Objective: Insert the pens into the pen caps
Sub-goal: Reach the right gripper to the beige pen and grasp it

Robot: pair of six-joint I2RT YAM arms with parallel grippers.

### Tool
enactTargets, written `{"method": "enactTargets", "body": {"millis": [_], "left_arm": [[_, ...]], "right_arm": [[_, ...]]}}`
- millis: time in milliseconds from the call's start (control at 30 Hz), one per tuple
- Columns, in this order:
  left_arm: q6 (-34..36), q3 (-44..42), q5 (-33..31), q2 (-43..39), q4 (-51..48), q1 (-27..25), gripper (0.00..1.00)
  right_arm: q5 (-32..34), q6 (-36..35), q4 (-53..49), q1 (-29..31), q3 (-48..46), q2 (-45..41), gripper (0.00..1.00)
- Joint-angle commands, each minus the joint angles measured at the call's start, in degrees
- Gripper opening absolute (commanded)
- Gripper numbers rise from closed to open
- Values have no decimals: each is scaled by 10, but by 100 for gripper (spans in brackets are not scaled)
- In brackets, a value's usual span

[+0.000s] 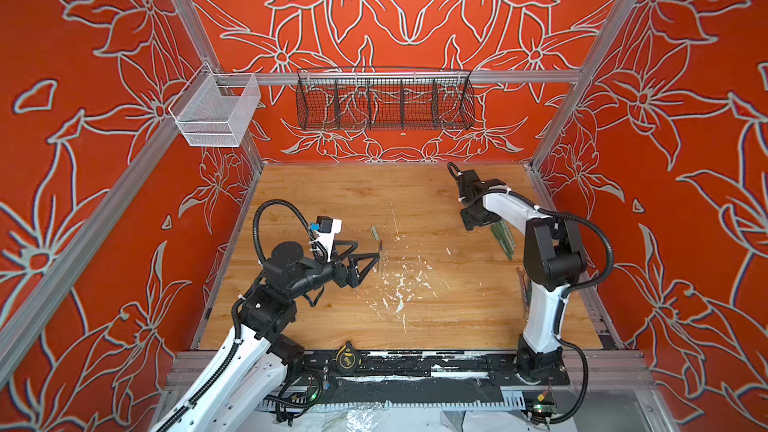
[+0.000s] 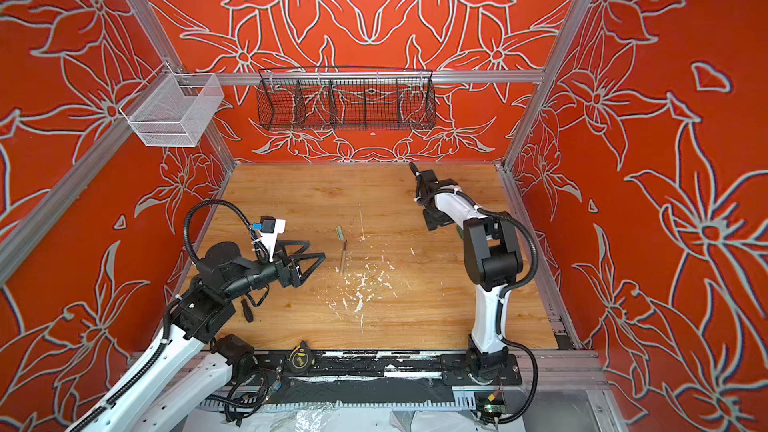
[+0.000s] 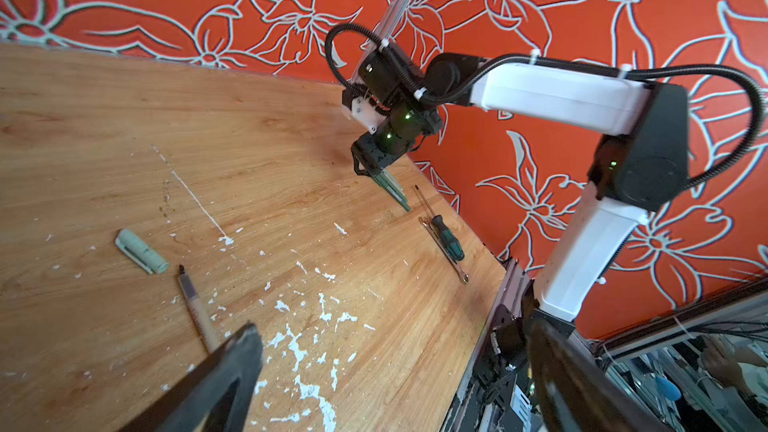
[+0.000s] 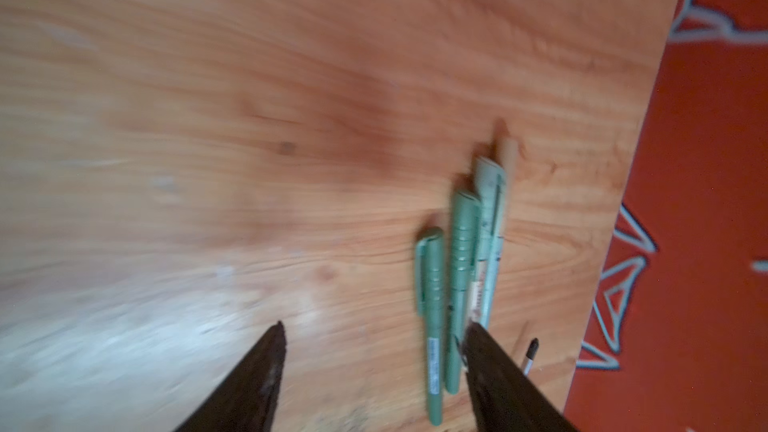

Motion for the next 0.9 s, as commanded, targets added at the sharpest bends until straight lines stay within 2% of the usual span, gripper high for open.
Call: {"method": "enactTargets", "body": {"millis": [0, 133, 233, 400, 533, 867], "left_arm": [[3, 7, -32, -3, -42, 0, 97], [4, 27, -92, -2, -120, 0, 97], [4, 39, -144, -9, -170, 0, 97], [-2, 48, -228, -31, -233, 0, 97], [-14, 40, -277, -51, -252, 0, 97], [-27, 27, -298, -67, -248, 0, 97]], "right_arm": [[-61, 39, -8, 61, -16, -40, 73], [-139, 93, 38, 132, -43, -60, 74], [-212, 132, 94, 184, -62, -65, 80], [-225, 184, 121, 246, -49, -38, 81], [-254, 228, 161, 274, -41, -9, 78], [-270, 263, 143, 303, 47, 80, 67]]}}
